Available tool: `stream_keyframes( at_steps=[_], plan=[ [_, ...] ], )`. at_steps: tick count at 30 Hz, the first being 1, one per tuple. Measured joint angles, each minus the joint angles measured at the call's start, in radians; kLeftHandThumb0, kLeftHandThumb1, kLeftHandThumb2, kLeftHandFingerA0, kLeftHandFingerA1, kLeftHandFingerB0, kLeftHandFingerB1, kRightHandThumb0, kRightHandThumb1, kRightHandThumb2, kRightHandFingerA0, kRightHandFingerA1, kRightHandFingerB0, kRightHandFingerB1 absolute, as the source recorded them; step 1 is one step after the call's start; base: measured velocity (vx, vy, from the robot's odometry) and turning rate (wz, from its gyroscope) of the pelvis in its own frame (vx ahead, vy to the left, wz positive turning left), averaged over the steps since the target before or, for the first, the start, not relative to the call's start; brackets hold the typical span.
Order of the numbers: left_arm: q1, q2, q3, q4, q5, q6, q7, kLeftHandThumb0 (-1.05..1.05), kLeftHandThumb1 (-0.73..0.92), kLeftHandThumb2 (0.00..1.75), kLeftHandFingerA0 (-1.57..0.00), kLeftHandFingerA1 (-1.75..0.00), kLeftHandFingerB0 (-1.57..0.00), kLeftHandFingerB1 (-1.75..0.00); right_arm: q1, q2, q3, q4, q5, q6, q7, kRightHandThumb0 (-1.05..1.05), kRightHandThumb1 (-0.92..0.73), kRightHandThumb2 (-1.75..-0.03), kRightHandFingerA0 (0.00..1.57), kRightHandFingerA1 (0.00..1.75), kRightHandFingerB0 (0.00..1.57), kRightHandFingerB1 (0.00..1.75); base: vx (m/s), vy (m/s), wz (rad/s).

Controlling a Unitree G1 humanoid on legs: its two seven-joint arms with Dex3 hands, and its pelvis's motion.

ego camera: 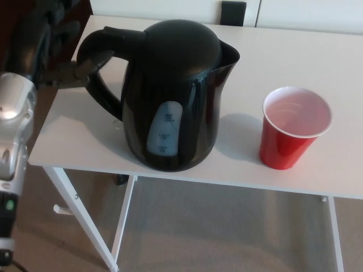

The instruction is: The robot walk towards a table in front and uses its left hand to pick up the pot from the base and pour water to the cup on the right hand side

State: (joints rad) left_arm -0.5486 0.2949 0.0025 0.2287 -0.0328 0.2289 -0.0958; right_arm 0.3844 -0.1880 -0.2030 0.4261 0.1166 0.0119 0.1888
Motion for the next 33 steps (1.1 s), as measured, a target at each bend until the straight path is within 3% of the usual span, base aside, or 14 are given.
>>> stream_keyframes(
  at_steps=[21, 22, 23, 33],
  plan=[
    [0.1, -0.028, -0.017, -0.06, 0.033, 0.02, -0.001, -0.53, 0.43, 0.66, -0.19, -0.38, -0.11, -0.33, -0.006, 0.007, -0.006, -0.004, 0.009, 0.021, 0.001, -0.12, -0.38, -0.84, 0.37, 0.59, 0.19, 0.5, 0.0, 0.0, 0.0],
    [0.099, -0.027, -0.016, -0.057, 0.033, 0.02, -0.001, -0.26, 0.32, 0.88, -0.06, -0.49, -0.05, -0.49, -0.007, 0.007, -0.006, -0.003, 0.008, 0.021, 0.0, -0.13, -0.37, -0.84, 0.39, 0.59, 0.21, 0.51, 0.0, 0.0, 0.0],
    [0.096, -0.026, -0.015, -0.052, 0.034, 0.02, -0.001, -0.53, 0.43, 0.66, -0.2, -0.38, -0.11, -0.34, -0.008, 0.007, -0.005, -0.004, 0.007, 0.021, -0.001, -0.11, -0.39, -0.84, 0.37, 0.59, 0.2, 0.5, 0.0, 0.0, 0.0],
    [0.088, -0.013, -0.001, -0.039, 0.036, 0.02, -0.005, -0.58, 0.43, 0.69, -0.25, -0.41, -0.14, -0.35, -0.023, 0.005, 0.003, 0.005, -0.004, 0.025, -0.005, -0.13, -0.38, -0.84, 0.37, 0.58, 0.21, 0.5, 0.0, 0.0, 0.0]
  ],
)
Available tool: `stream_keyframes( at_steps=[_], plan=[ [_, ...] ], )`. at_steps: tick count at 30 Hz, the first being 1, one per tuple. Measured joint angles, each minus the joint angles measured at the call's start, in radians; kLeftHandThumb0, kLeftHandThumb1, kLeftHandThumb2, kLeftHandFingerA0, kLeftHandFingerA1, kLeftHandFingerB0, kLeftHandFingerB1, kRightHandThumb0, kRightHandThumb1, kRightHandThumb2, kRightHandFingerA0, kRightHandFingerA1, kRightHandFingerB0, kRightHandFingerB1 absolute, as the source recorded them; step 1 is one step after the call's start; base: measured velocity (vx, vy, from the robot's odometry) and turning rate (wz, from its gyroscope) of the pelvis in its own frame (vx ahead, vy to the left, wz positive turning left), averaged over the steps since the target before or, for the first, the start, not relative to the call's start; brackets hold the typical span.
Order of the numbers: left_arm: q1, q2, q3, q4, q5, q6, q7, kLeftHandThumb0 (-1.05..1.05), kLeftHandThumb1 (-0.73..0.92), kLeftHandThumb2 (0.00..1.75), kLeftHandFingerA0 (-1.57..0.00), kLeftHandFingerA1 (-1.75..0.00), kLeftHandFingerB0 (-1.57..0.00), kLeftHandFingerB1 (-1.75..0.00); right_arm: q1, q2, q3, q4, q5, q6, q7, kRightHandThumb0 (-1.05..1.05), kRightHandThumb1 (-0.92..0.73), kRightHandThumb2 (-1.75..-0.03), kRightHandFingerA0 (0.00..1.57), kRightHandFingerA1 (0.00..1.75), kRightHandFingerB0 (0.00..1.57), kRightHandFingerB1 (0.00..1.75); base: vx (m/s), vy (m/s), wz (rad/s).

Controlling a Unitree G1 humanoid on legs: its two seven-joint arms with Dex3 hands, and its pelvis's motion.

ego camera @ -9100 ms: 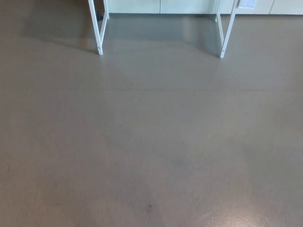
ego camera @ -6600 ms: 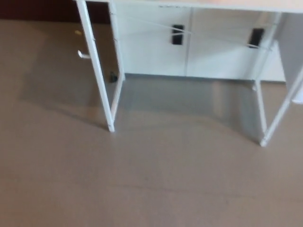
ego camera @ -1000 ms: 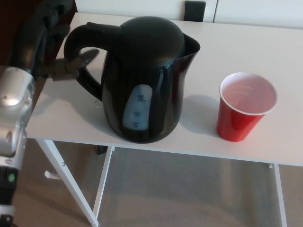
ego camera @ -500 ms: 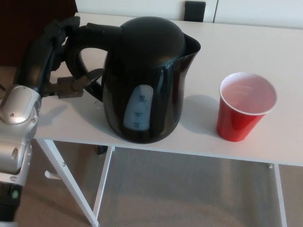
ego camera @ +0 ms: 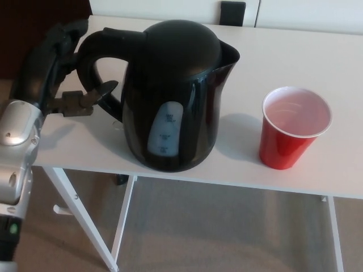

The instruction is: The robot walk towards a table in front and uses its left hand to pick up the pot from the base and pour water to the cup on the right hand side

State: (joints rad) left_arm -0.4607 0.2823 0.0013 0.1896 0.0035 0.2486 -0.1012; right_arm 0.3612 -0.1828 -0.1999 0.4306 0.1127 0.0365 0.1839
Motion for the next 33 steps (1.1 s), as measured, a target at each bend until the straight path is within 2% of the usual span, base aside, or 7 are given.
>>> stream_keyframes(
  at_steps=[15, 17, 33],
  plan=[
    [-0.142, 0.028, 0.002, 0.22, 0.066, -0.01, 0.034, -0.56, 0.42, 0.68, -0.29, -0.42, -0.19, -0.36, -0.025, 0.0, 0.003, 0.007, -0.011, 0.01, 0.0, -0.1, -0.38, -0.84, 0.37, 0.59, 0.19, 0.5, 0.0, 0.0, 0.0],
    [-0.145, 0.027, -0.002, 0.227, 0.071, -0.014, 0.037, -0.53, 0.41, 0.67, -0.3, -0.42, -0.19, -0.36, -0.029, 0.0, 0.001, 0.012, -0.01, 0.01, 0.001, -0.09, -0.37, -0.84, 0.4, 0.61, 0.2, 0.51, 0.0, 0.0, 0.0],
    [-0.176, -0.056, -0.079, 0.267, 0.114, -0.042, 0.063, -0.52, 0.41, 0.66, -0.3, -0.43, -0.21, -0.37, -0.093, -0.009, -0.008, 0.142, -0.006, -0.085, 0.044, -0.11, -0.36, -0.84, 0.42, 0.62, 0.21, 0.52, 0.0, 0.0, 0.0]
  ],
)
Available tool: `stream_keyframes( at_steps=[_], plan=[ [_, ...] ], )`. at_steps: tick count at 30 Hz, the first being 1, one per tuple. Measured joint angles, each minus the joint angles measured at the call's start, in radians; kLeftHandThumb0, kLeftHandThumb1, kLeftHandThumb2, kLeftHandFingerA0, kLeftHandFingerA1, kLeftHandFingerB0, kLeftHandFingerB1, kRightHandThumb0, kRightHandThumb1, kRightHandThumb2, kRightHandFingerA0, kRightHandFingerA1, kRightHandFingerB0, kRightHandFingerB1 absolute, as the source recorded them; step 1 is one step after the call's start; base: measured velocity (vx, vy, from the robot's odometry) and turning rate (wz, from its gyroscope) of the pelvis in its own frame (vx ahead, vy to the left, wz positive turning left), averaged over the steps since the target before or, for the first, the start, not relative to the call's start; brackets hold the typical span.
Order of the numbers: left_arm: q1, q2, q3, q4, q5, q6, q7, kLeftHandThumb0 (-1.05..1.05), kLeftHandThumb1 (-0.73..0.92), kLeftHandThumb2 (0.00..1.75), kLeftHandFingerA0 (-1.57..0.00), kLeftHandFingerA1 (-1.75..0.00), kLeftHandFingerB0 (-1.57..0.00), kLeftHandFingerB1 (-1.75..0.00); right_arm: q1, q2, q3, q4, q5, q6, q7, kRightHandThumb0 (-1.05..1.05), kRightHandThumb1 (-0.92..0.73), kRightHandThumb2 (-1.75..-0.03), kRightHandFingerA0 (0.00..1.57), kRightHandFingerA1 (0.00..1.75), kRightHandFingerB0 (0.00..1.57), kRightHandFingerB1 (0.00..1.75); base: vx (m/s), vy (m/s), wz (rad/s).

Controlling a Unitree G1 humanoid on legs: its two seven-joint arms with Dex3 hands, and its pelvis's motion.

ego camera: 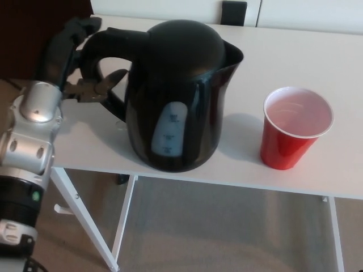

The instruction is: The robot walk towards a table in front and uses its left hand to pick up the pot from the base and pour water to the cup on the right hand side

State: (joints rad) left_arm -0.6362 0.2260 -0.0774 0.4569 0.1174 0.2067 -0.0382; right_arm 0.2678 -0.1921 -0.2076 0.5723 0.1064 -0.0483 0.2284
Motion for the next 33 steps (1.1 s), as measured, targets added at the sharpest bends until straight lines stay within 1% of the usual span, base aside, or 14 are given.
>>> stream_keyframes(
  at_steps=[8, 15, 17, 23, 24, 30, 31, 33],
  plan=[
    [-0.004, -0.029, -0.034, 0.002, 0.012, -0.001, 0.005, -0.5, 0.42, 0.66, -0.29, -0.43, -0.21, -0.37, -0.001, -0.002, -0.001, -0.002, 0.001, -0.017, 0.011, -0.1, -0.36, -0.84, 0.42, 0.63, 0.2, 0.52, 0.0, 0.0, 0.0],
    [-0.056, -0.032, -0.035, 0.086, 0.024, -0.027, 0.007, -0.47, 0.42, 0.65, -0.3, -0.42, -0.23, -0.37, -0.008, -0.002, 0.0, -0.029, 0.003, -0.015, 0.014, -0.09, -0.38, -0.85, 0.38, 0.6, 0.2, 0.51, 0.0, 0.0, 0.0],
    [-0.072, -0.031, -0.035, 0.105, 0.026, -0.037, 0.008, -0.46, 0.41, 0.65, -0.32, -0.43, -0.23, -0.37, -0.014, -0.002, 0.001, -0.031, 0.003, -0.014, 0.014, -0.1, -0.38, -0.84, 0.41, 0.61, 0.19, 0.51, 0.0, 0.0, 0.0],
    [-0.086, -0.027, -0.038, 0.139, 0.037, -0.062, 0.013, -0.47, 0.41, 0.65, -0.32, -0.43, -0.22, -0.37, -0.009, -0.002, 0.007, -0.068, 0.001, -0.003, 0.014, -0.1, -0.37, -0.84, 0.39, 0.61, 0.2, 0.52, 0.0, 0.0, 0.0],
    [-0.088, -0.026, -0.037, 0.141, 0.037, -0.064, 0.013, -0.4, 0.47, 0.55, -0.4, -0.38, -0.29, -0.32, -0.01, -0.002, 0.007, -0.069, 0.001, -0.002, 0.014, -0.09, -0.37, -0.84, 0.4, 0.61, 0.2, 0.52, 0.0, 0.0, 0.0],
    [-0.124, -0.02, -0.026, 0.189, 0.039, -0.074, 0.018, -0.39, 0.47, 0.54, -0.41, -0.38, -0.29, -0.32, -0.015, -0.002, 0.007, -0.072, 0.002, 0.009, 0.015, -0.09, -0.38, -0.84, 0.4, 0.61, 0.2, 0.52, 0.0, 0.0, 0.0],
    [-0.131, -0.02, -0.025, 0.198, 0.039, -0.074, 0.018, -0.48, 0.41, 0.65, -0.37, -0.44, -0.28, -0.39, -0.015, -0.002, 0.007, -0.073, 0.002, 0.01, 0.015, -0.08, -0.38, -0.84, 0.38, 0.6, 0.19, 0.51, 0.0, 0.0, 0.0],
    [-0.155, -0.02, -0.024, 0.233, 0.039, -0.075, 0.02, -0.48, 0.41, 0.66, -0.39, -0.45, -0.31, -0.4, -0.015, -0.002, 0.007, -0.077, 0.002, 0.014, 0.015, -0.09, -0.38, -0.84, 0.38, 0.6, 0.19, 0.51, 0.0, 0.0, 0.0]
  ],
)
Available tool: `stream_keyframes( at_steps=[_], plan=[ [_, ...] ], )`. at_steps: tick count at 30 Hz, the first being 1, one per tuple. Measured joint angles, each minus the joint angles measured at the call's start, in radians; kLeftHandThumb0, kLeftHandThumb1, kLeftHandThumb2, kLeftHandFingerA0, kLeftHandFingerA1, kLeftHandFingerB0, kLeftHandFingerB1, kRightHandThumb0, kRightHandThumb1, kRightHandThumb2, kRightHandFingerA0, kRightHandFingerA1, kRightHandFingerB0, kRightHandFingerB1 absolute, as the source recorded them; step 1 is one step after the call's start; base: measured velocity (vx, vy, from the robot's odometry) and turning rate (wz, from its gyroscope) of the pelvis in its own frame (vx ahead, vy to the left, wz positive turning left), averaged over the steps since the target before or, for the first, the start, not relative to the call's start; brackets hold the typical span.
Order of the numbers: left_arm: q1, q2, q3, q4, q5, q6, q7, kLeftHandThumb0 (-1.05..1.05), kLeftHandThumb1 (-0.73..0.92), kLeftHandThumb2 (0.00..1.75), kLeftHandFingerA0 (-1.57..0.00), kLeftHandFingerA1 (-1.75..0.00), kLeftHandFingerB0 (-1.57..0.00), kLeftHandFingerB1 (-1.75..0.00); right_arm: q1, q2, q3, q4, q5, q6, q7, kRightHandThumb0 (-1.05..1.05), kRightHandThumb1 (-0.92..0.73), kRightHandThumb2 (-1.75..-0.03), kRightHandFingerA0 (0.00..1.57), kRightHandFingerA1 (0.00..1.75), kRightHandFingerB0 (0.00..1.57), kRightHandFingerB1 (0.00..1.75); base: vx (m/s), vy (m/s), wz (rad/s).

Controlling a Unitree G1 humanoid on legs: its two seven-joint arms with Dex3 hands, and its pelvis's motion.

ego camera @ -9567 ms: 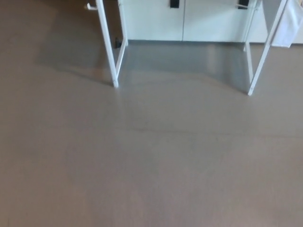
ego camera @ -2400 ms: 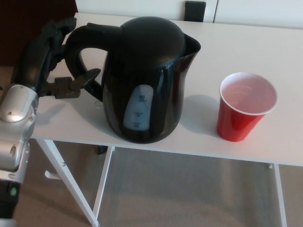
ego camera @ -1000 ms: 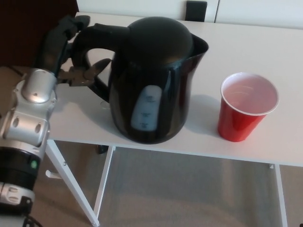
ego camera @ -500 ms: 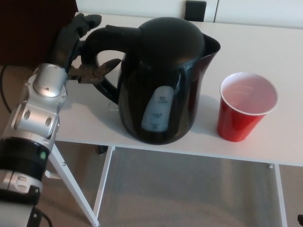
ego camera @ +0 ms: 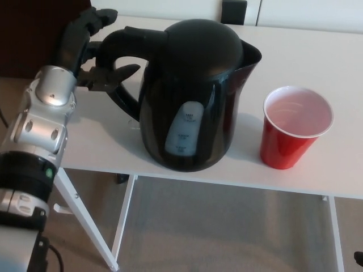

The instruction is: The robot walk towards a table in front and uses its left hand to pick up the pot from the base and pour water to the cup on the right hand side

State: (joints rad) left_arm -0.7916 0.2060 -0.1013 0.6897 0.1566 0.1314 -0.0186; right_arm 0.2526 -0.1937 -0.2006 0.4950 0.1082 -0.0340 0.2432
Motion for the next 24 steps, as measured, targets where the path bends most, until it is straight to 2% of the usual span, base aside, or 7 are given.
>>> stream_keyframes(
  at_steps=[6, 7, 12, 13, 19, 20, 24],
  plan=[
    [-0.081, -0.014, -0.005, 0.134, 0.001, -0.049, 0.001, -0.17, 0.6, 0.58, -0.77, -0.46, -0.65, -0.43, -0.002, 0.0, 0.0, -0.01, 0.0, 0.008, 0.0, -0.1, -0.38, -0.84, 0.39, 0.6, 0.2, 0.51, 0.0, 0.0, 0.0],
    [-0.093, -0.018, -0.006, 0.158, 0.001, -0.06, 0.0, -0.07, 0.71, 0.75, -0.97, -0.91, -1.0, -0.86, -0.003, 0.0, 0.0, -0.012, 0.0, 0.009, -0.001, -0.1, -0.38, -0.84, 0.4, 0.61, 0.19, 0.51, 0.0, 0.0, 0.0],
    [-0.158, -0.049, -0.032, 0.282, 0.002, -0.108, -0.024, -0.07, 0.72, 0.77, -0.97, -1.13, -0.94, -0.94, -0.004, 0.0, 0.0, -0.017, 0.0, 0.013, -0.002, -0.09, -0.38, -0.84, 0.41, 0.61, 0.2, 0.51, 0.0, 0.0, 0.0],
    [-0.167, -0.053, -0.035, 0.297, 0.002, -0.118, -0.029, -0.1, 0.73, 0.73, -0.81, -1.57, -0.76, -1.33, -0.005, 0.0, 0.0, -0.018, 0.0, 0.013, -0.003, -0.1, -0.37, -0.84, 0.42, 0.62, 0.21, 0.52, 0.0, 0.0, 0.0],
    [-0.191, -0.083, -0.034, 0.354, -0.007, -0.176, -0.071, -0.12, 0.73, 0.78, -0.83, -1.57, -0.78, -1.33, -0.016, 0.0, -0.002, -0.017, 0.0, 0.014, -0.005, -0.1, -0.36, -0.84, 0.44, 0.63, 0.22, 0.52, 0.0, 0.0, 0.0],
    [-0.192, -0.085, -0.034, 0.358, -0.007, -0.18, -0.074, -0.11, 0.71, 0.88, -0.85, -1.58, -0.78, -1.4, -0.017, 0.0, -0.002, -0.017, 0.0, 0.014, -0.005, -0.16, -0.53, -0.55, 0.55, 0.51, 0.33, 0.39, 0.0, 0.0, 0.0],
    [-0.194, -0.093, -0.026, 0.373, -0.012, -0.205, -0.094, -0.1, 0.69, 0.86, -0.84, -1.57, -0.78, -1.36, -0.023, -0.001, -0.003, -0.009, -0.004, 0.014, -0.009, -0.15, -0.52, -0.54, 0.6, 0.52, 0.33, 0.39, 0.0, 0.0, 0.0]
  ],
)
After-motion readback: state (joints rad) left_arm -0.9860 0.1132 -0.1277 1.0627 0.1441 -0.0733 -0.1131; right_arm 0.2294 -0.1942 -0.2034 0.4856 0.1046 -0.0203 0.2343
